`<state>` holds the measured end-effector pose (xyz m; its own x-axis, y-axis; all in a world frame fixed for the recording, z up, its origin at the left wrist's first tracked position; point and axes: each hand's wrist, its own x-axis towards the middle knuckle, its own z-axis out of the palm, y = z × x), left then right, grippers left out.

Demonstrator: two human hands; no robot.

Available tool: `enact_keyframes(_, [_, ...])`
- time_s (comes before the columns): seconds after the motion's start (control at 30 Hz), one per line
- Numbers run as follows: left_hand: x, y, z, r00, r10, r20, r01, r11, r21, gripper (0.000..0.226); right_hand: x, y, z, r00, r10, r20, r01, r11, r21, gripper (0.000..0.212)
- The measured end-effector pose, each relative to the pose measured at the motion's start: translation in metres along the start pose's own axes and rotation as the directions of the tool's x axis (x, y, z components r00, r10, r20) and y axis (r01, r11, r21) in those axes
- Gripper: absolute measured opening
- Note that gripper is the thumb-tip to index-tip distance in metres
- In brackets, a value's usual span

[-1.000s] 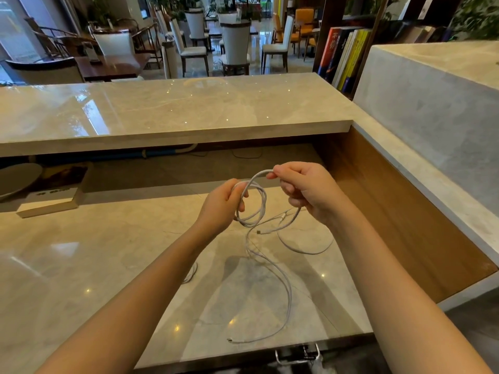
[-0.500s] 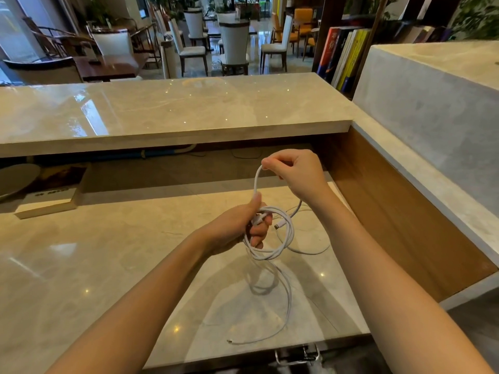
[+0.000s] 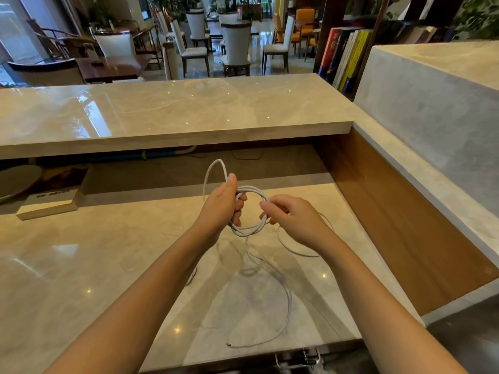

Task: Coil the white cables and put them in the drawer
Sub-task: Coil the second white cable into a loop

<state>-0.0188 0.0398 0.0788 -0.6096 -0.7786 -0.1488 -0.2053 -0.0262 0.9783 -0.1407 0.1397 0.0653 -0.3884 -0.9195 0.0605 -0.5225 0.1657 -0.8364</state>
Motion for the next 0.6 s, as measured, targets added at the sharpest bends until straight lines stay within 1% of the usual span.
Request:
enact_keyframes(0.1, [0.001,-0.001,0.004,0.999,-0.037,0.003,0.037,0.998,-0.041,0.054,0.003,-0.006,0.002,0.999,0.013,-0.049,-0.010,0.998,0.064,0.019])
enact_keyframes(0.13, [0.001,-0.002,0.003,0.998,-0.053,0.018,0.054,0.996,-0.066,0.055,0.005,-0.006,0.002,0.998,0.012,-0.070,-0.009,0.999,0.043,0.018])
enact_keyframes(0.2, [0.001,-0.003,-0.002,0.992,-0.084,0.093,0.096,0.987,-0.130,0.054,0.008,-0.004,0.002,0.995,-0.004,-0.103,-0.005,0.997,-0.081,0.017])
enact_keyframes(0.27, [0.001,-0.005,-0.009,0.974,-0.100,0.204,0.139,0.973,-0.185,0.047,0.009,0.000,0.003,0.985,-0.056,-0.166,0.012,0.967,-0.253,0.017])
enact_keyframes(0.33, [0.000,-0.008,-0.015,0.943,-0.144,0.301,0.223,0.942,-0.250,0.041,0.010,0.002,0.004,0.960,-0.156,-0.231,0.051,0.914,-0.402,0.017])
enact_keyframes(0.4, [0.000,-0.009,-0.018,0.904,-0.200,0.377,0.323,0.898,-0.298,0.040,0.012,0.002,0.007,0.930,-0.260,-0.260,0.100,0.860,-0.501,0.018])
enact_keyframes(0.5, [0.002,-0.009,-0.022,0.863,-0.249,0.440,0.416,0.844,-0.338,0.042,0.018,0.003,0.008,0.899,-0.381,-0.214,0.216,0.813,-0.541,0.019])
enact_keyframes(0.57, [0.003,-0.010,-0.022,0.840,-0.254,0.480,0.443,0.831,-0.336,0.048,0.022,0.005,0.007,0.903,-0.403,-0.149,0.275,0.808,-0.521,0.025])
enact_keyframes(0.6, [0.002,-0.011,-0.021,0.827,-0.255,0.501,0.454,0.829,-0.328,0.051,0.024,0.007,0.007,0.914,-0.394,-0.101,0.293,0.811,-0.506,0.031])
